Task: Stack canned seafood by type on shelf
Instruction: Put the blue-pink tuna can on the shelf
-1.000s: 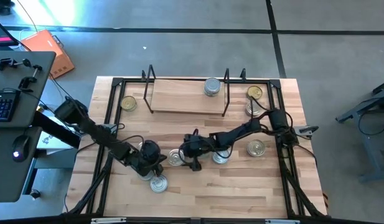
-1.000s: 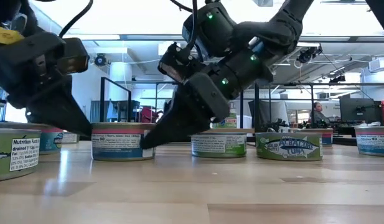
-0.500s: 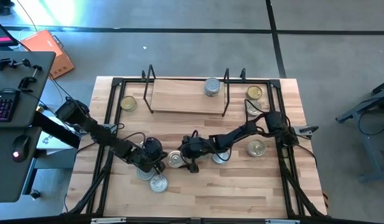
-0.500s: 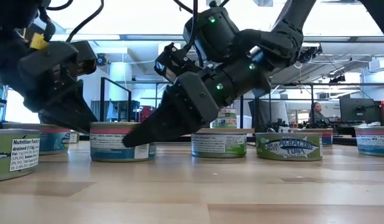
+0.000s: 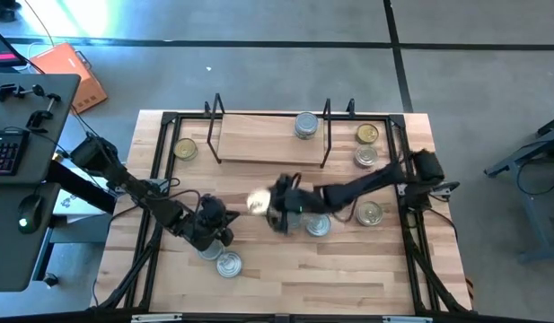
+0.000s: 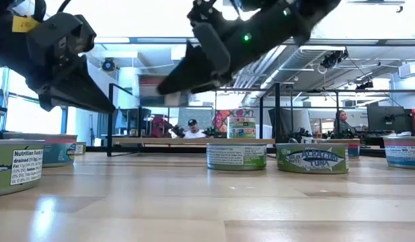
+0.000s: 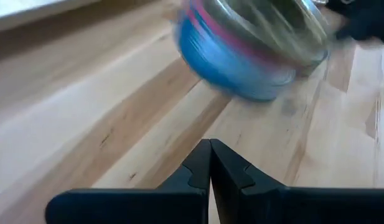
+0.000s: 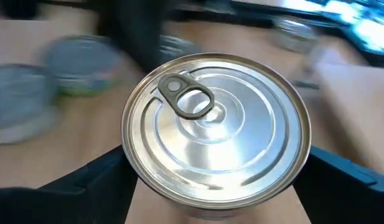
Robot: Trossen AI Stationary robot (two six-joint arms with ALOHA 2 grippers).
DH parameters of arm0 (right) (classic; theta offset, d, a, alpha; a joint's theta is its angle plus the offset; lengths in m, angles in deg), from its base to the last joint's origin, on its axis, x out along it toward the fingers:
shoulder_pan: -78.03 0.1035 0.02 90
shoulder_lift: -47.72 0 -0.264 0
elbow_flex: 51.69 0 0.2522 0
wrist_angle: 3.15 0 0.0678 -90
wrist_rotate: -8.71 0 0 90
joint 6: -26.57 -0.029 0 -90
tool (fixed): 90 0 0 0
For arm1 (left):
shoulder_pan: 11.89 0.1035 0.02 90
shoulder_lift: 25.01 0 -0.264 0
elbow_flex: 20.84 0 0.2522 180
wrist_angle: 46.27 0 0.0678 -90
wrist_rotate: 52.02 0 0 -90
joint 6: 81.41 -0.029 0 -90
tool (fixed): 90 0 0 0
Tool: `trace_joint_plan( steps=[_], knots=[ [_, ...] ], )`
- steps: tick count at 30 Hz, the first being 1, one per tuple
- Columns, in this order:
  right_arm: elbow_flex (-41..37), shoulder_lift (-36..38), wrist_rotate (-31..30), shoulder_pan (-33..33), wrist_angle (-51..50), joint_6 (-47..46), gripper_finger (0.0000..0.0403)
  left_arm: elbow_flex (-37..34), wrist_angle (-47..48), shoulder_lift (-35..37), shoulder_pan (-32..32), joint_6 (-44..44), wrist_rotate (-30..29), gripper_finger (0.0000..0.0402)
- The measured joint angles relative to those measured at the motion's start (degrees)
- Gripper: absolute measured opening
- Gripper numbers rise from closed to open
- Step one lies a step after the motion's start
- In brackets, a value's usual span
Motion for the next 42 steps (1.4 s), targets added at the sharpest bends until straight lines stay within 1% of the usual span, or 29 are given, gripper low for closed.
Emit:
trace_joint_plan(
  steps=[3,6,8,11,14,19,23,27,32,40,42],
  knots=[
    [0.4,3.1,-0.8,-5.1,-4.6,-1.8,0.0347,0.0,0.0,-0.1,-0.1,-1.0,-1.6,0.0000],
    [2.3,3.5,-0.8,-11.2,-8.7,-4.0,0.0347,-0.1,-0.6,-0.2,0.0,-2.5,-3.1,0.0000],
    [3.5,2.3,-0.7,-14.9,-11.2,-5.0,0.0347,0.0,-1.8,-0.3,0.1,-3.6,-3.6,0.0000],
    [5.1,0.3,-0.5,-19.4,-12.5,-5.1,0.0346,-0.1,-2.2,-0.5,0.2,-4.6,-4.0,0.0000],
    [7.2,-1.3,-0.3,-22.9,-11.4,-5.6,0.0346,0.0,-2.4,-0.5,0.4,-5.2,-4.1,0.0000],
    [9.3,-3.4,-0.2,-27.4,-12.7,-6.0,0.0346,0.0,-2.4,-0.5,0.4,-5.2,-4.4,0.0000],
    [10.0,-3.1,0.0,-29.4,-12.6,-6.0,0.0346,0.0,-2.4,-0.5,0.4,-5.4,-4.4,0.0000],
    [10.0,-3.3,3.0,-30.5,-13.7,-6.0,0.0349,0.0,-2.6,-0.5,0.4,-5.7,-4.4,0.0000],
    [9.9,-3.2,3.0,-30.7,-14.0,-6.0,0.0364,0.0,-2.6,-0.5,0.4,-5.7,-4.4,0.0000],
    [9.9,-4.3,3.2,-30.7,-14.6,-5.5,0.0368,0.0,-2.5,-0.5,0.4,-5.7,-4.4,0.0000],
    [9.9,-4.3,4.3,-30.7,-14.3,-5.1,0.0368,0.0,-2.5,-0.5,0.4,-5.7,-4.4,0.0000]
  ],
)
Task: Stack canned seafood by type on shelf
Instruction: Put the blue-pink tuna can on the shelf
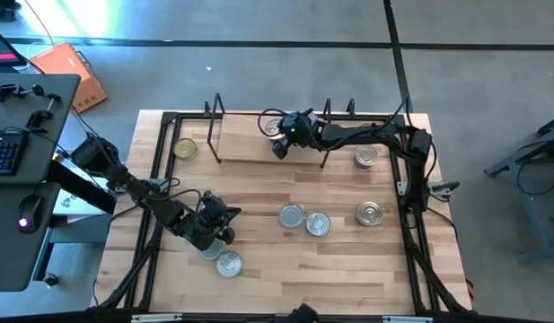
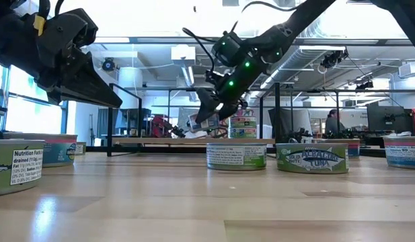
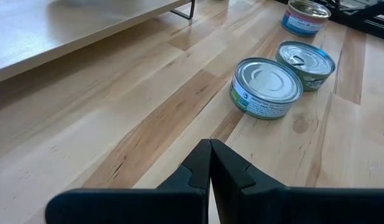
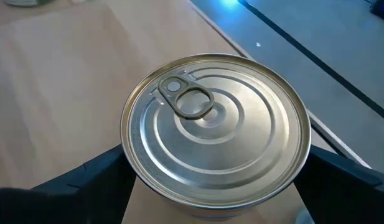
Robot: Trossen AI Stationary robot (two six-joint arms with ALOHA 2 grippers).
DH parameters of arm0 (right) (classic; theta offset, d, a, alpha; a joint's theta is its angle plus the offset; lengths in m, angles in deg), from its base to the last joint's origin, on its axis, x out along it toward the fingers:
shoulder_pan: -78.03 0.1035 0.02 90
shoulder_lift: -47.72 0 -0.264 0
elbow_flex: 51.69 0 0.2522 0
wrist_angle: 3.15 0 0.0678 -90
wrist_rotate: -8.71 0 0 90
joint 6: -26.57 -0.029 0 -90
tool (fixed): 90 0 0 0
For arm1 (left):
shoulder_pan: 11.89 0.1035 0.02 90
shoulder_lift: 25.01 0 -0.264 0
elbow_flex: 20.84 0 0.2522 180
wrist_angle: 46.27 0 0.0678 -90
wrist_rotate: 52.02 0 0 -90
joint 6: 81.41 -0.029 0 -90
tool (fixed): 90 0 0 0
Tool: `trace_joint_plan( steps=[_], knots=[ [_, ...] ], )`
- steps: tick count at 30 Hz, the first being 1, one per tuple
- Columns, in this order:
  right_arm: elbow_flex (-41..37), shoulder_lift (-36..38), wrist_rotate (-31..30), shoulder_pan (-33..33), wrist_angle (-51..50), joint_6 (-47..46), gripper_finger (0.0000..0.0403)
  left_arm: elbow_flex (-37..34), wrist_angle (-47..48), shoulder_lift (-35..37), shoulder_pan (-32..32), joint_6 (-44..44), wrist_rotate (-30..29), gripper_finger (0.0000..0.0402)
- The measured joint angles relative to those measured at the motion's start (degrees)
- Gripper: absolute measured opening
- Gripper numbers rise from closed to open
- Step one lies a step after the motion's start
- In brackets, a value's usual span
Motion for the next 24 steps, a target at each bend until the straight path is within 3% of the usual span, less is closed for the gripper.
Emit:
trace_joint_plan(
  steps=[7,17,24],
  knots=[
    [0.0,0.0,4.8,-0.2,0.8,-1.3,0.0369,0.0,0.0,0.0,0.0,0.0,0.0,0.0000],
    [0.0,0.0,5.0,-0.2,0.4,1.0,0.0371,0.0,0.0,0.0,0.0,0.0,0.0,0.0000],
    [0.0,0.0,6.3,-0.2,0.0,1.6,0.0396,0.0,0.0,0.0,0.0,0.0,0.0,0.0000]
  ],
)
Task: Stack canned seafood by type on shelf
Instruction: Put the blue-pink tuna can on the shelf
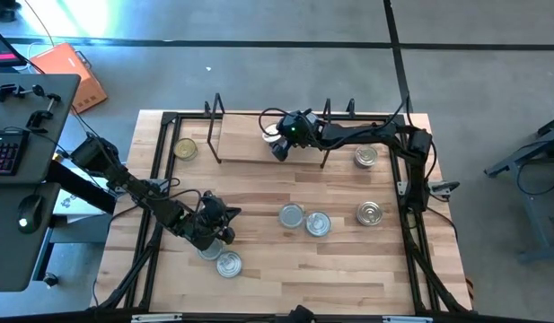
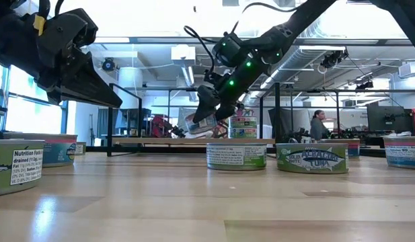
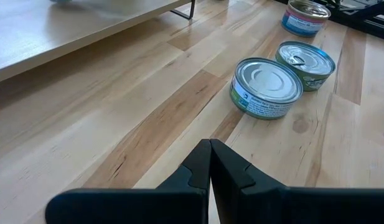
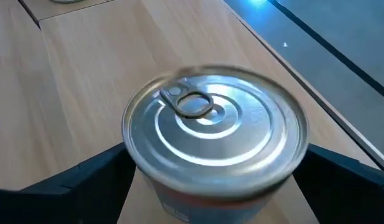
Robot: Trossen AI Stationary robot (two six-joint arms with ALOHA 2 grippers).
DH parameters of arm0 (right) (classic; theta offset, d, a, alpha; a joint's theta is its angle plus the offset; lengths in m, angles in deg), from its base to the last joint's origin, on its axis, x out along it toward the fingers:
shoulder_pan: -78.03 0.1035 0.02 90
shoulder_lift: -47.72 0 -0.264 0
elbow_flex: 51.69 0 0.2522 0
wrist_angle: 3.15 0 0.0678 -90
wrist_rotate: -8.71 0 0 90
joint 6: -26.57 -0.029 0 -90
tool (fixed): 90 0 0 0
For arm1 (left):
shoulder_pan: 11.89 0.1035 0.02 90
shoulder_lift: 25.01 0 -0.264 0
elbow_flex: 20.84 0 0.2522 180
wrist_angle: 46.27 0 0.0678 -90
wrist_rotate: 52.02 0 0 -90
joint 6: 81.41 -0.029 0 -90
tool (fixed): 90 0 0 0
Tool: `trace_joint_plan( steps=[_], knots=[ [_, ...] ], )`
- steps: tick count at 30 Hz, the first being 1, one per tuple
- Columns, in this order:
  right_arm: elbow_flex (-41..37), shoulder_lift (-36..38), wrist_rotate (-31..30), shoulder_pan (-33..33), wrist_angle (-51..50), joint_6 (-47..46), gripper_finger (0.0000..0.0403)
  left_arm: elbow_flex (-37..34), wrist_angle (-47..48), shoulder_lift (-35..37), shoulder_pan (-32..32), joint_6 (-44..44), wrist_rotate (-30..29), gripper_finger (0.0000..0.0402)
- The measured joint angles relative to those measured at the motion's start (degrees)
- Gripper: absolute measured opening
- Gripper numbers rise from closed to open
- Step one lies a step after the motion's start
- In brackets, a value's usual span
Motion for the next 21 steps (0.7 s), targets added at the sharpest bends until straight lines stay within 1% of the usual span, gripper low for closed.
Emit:
trace_joint_plan(
  steps=[3,5,10,14,15,17,21],
  knots=[
    [0.0,0.0,0.0,0.0,0.0,0.1,0.0397,0.0,-0.4,0.0,1.2,0.0,0.2,0.0000],
    [0.0,0.0,0.0,0.1,0.0,0.4,0.0398,0.0,-1.6,0.0,3.3,-1.6,0.6,0.0000],
    [0.0,0.0,1.1,0.4,-0.1,1.6,0.0399,0.0,-6.9,0.0,10.9,-11.3,5.0,0.0000],
    [0.0,0.0,1.6,0.4,-1.0,2.1,0.0400,0.0,-12.8,0.0,18.8,-21.2,6.7,0.0000],
    [0.0,0.0,1.6,0.4,-1.3,2.8,0.0400,0.0,-14.4,0.1,21.4,-23.7,8.0,0.0000],
    [0.0,0.0,1.7,0.6,-2.0,3.7,0.0400,0.0,-17.6,0.1,27.7,-28.3,13.4,0.0000],
    [0.0,0.0,1.7,1.1,-2.6,5.7,0.0400,0.0,-25.3,-0.3,40.4,-34.6,27.9,0.0000]
  ],
)
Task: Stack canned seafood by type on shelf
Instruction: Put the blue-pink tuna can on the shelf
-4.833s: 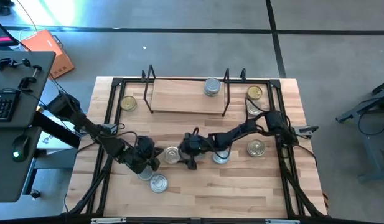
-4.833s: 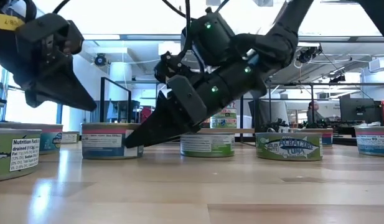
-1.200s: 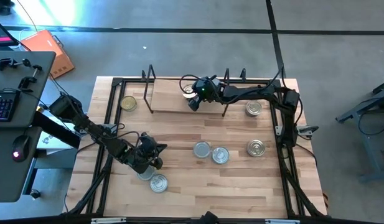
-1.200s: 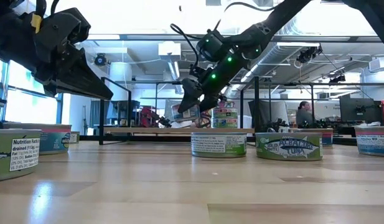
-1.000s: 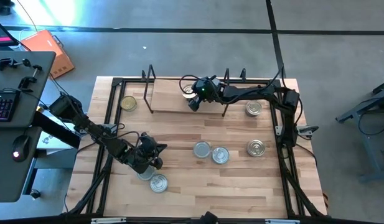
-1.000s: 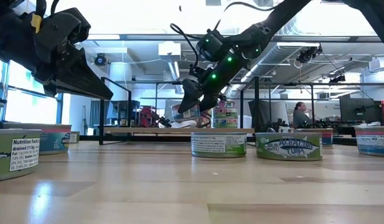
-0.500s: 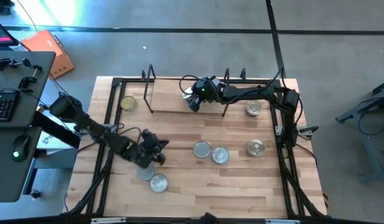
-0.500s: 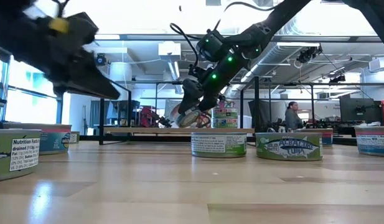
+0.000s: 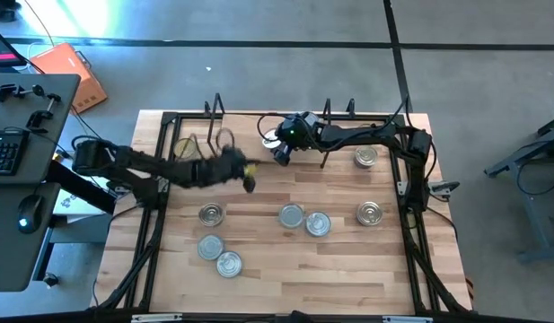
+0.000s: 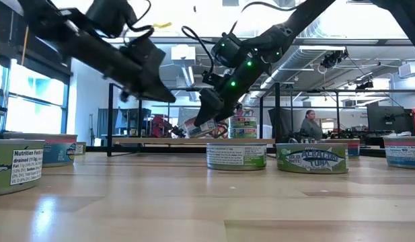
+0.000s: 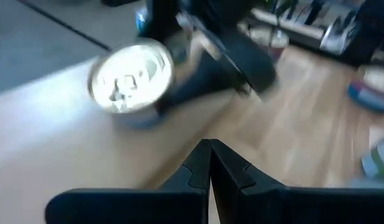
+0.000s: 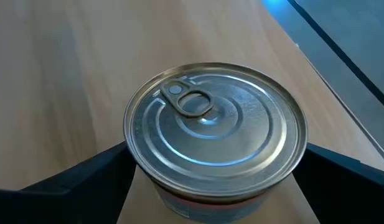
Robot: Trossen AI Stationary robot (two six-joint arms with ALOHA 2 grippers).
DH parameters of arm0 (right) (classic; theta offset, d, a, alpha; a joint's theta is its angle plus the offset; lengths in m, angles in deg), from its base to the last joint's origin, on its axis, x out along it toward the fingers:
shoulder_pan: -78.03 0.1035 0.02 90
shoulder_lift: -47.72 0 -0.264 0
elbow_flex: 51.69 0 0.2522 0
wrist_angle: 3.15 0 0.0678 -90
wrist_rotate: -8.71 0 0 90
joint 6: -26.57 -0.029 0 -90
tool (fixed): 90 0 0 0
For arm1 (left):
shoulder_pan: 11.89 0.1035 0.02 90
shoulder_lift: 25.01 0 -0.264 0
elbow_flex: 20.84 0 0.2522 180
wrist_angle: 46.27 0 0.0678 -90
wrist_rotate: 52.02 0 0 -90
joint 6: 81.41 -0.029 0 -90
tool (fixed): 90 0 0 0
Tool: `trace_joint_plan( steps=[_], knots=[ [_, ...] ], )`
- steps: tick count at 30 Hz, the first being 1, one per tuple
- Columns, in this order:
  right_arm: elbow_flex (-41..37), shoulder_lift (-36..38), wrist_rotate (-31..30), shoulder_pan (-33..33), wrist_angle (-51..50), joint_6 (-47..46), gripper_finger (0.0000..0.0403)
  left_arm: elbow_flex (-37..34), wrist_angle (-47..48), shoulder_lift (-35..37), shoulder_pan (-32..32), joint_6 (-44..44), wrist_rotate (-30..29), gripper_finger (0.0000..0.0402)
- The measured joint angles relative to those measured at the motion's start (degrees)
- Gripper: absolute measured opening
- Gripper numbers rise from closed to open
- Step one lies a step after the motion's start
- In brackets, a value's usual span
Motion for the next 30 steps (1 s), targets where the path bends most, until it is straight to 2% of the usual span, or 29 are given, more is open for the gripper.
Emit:
trace_joint_plan(
  steps=[5,9,12,22,30],
  knots=[
    [0.0,0.0,0.4,0.1,0.3,0.3,0.0400,0.0,-8.4,-2.6,12.3,-2.3,17.6,0.0000],
    [0.0,0.0,0.3,0.0,0.5,0.4,0.0400,1.3,-10.4,-6.7,18.0,-1.5,24.7,0.0000],
    [0.0,0.0,0.5,0.0,0.5,0.4,0.0400,4.5,-10.3,-10.5,19.7,-2.2,28.8,0.0000],
    [-0.1,0.0,0.9,0.0,-0.5,0.3,0.0400,16.4,1.3,-20.3,21.3,-4.0,30.3,0.0000],
    [0.0,1.2,-0.8,0.1,-6.1,-0.6,0.0400,17.2,1.6,-21.9,22.2,-4.0,31.2,0.0000]
  ],
)
